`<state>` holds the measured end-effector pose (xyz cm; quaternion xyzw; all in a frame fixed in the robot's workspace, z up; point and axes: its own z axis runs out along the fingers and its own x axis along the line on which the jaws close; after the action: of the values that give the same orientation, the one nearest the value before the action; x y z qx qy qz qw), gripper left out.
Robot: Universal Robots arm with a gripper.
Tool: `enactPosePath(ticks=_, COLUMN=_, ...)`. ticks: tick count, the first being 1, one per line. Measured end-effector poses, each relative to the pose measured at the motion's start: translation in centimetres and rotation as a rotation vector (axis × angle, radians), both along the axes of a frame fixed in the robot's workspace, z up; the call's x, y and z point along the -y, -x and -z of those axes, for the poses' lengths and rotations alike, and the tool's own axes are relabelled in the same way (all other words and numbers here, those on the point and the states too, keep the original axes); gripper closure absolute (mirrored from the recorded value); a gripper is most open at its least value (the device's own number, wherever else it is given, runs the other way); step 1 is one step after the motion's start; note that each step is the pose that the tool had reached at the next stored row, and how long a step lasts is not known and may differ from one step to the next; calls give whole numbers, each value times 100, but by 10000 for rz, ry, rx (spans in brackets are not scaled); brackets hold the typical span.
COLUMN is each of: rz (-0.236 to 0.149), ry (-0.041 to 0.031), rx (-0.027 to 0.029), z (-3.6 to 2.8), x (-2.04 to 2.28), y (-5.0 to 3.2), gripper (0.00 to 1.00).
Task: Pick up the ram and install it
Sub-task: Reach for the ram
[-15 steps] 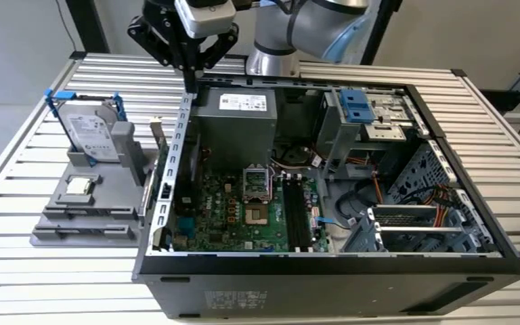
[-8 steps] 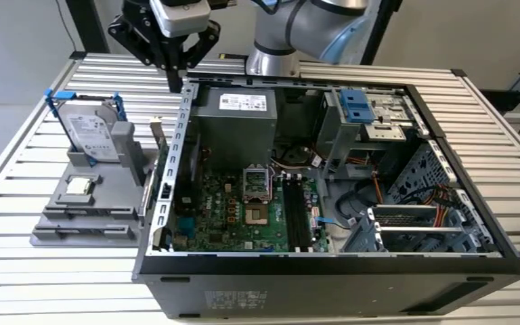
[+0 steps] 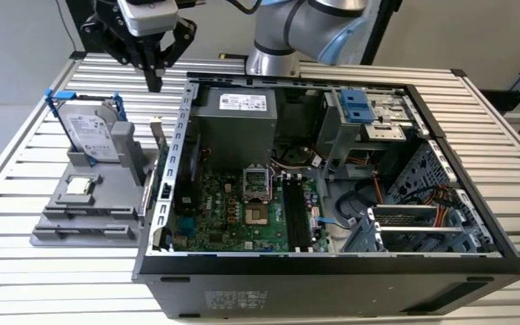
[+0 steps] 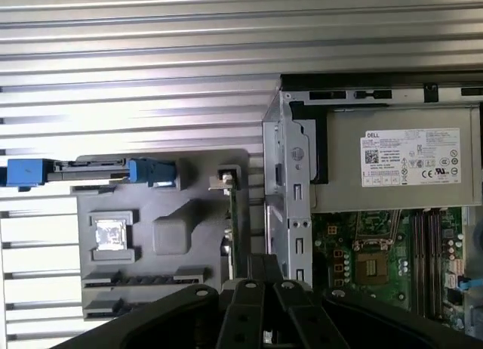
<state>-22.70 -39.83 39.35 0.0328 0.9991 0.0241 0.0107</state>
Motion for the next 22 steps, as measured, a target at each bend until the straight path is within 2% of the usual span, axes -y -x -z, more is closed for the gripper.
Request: enactPosePath(ticks=22, rz=-47, ry=0, rx=-5, z=3, x=0, y=831, gripper=100)
